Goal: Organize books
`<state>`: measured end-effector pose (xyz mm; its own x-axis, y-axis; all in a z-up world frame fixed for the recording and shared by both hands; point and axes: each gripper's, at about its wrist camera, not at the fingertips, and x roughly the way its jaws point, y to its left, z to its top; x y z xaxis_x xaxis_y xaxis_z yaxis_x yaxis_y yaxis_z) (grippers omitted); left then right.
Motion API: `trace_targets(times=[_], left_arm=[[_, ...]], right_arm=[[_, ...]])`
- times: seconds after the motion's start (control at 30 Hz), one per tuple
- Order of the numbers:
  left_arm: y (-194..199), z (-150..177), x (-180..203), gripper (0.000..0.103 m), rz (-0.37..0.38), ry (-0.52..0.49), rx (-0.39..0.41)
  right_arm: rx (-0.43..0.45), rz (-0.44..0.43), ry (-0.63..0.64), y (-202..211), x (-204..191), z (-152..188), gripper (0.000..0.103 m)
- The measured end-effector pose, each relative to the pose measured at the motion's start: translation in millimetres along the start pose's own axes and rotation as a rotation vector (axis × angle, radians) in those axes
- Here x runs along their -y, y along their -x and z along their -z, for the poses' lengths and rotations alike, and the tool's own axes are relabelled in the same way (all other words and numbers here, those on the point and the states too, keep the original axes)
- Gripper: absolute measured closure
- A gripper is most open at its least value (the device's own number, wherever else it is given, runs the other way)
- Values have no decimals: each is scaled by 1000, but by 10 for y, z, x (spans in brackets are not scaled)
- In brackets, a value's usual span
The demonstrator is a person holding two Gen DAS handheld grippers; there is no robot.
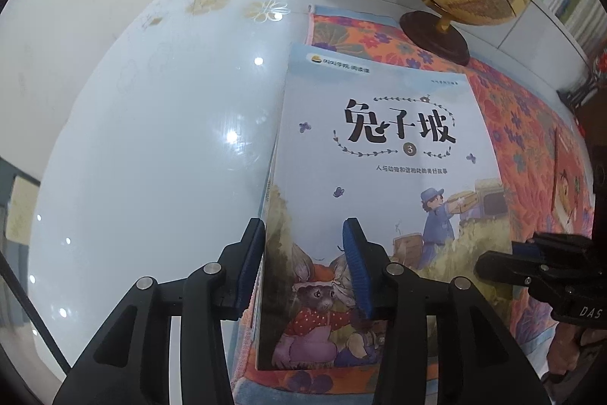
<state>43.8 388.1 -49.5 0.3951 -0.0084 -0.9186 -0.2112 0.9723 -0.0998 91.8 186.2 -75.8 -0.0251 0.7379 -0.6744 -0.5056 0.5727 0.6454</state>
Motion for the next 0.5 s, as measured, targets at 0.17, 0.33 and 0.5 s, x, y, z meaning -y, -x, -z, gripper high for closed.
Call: trace_targets(times=[0.17,0.33,0.5], left_arm=[[-7,6,13,60,-2,-8,1],[-17,-9,2,55,-15,13,-17],[-4,-64,40,56,-68,49,-71]], right_arm=[[-30,44,-13,124,29,31,85],[-42,123,-51,312,152,137,82],[-38,188,-99,485,380,278,82]])
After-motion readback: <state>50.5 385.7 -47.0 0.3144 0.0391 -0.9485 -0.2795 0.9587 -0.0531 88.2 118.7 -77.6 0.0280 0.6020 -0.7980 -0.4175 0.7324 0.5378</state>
